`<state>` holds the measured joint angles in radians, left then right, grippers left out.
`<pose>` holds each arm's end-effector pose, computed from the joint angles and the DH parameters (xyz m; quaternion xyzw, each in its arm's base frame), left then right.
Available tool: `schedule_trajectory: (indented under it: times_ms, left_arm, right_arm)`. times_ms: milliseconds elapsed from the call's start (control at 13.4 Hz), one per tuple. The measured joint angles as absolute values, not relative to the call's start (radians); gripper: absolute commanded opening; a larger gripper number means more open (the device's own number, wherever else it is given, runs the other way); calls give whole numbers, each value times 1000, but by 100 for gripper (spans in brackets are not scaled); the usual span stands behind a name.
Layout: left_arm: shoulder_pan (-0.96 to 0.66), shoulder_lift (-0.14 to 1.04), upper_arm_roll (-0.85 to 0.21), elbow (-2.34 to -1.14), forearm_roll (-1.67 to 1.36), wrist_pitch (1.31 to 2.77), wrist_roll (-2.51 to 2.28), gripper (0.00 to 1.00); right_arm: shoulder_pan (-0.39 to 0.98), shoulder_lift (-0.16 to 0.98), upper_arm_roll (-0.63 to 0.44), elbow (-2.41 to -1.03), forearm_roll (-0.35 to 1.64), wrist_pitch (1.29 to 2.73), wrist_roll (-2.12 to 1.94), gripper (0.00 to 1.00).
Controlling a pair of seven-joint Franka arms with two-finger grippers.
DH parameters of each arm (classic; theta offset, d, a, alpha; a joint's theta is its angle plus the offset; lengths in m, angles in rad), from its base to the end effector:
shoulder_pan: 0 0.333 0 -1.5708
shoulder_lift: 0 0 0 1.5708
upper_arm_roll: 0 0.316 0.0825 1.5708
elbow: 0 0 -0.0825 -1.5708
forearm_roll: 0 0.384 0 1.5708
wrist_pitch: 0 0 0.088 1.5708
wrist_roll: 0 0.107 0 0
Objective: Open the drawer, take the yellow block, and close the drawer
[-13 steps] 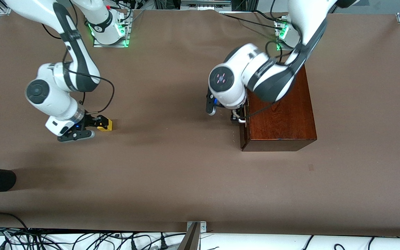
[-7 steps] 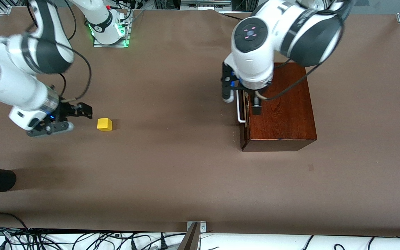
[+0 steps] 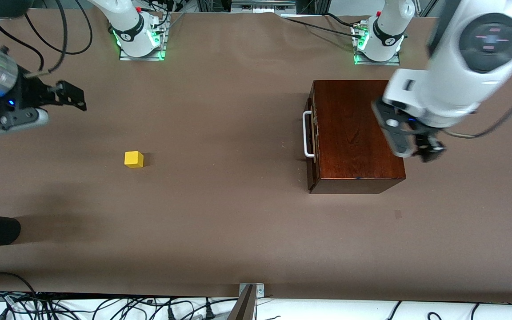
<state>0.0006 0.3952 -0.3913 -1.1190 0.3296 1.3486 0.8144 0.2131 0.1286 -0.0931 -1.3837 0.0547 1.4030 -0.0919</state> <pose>0.6247 -0.1529 0.5922 -0.8371 0.5351 0.0881 0.0714 0.5711 0.0794 0.6251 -0.9924 -0.1087 0.0546 0.0204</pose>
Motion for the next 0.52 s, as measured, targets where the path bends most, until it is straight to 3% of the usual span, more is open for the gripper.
schedule_trajectory:
  times_ms: [224,523]
  left_arm:
    - [4,349,-240,-1139,182,1367,689,100]
    - [6,205,-111,-1313,89,1533,516,100]
  right_arm:
    - [214,71,-93,-1399,55,1384,-92,100]
    - [216,61,-91,-1465,54,1443,-92,100]
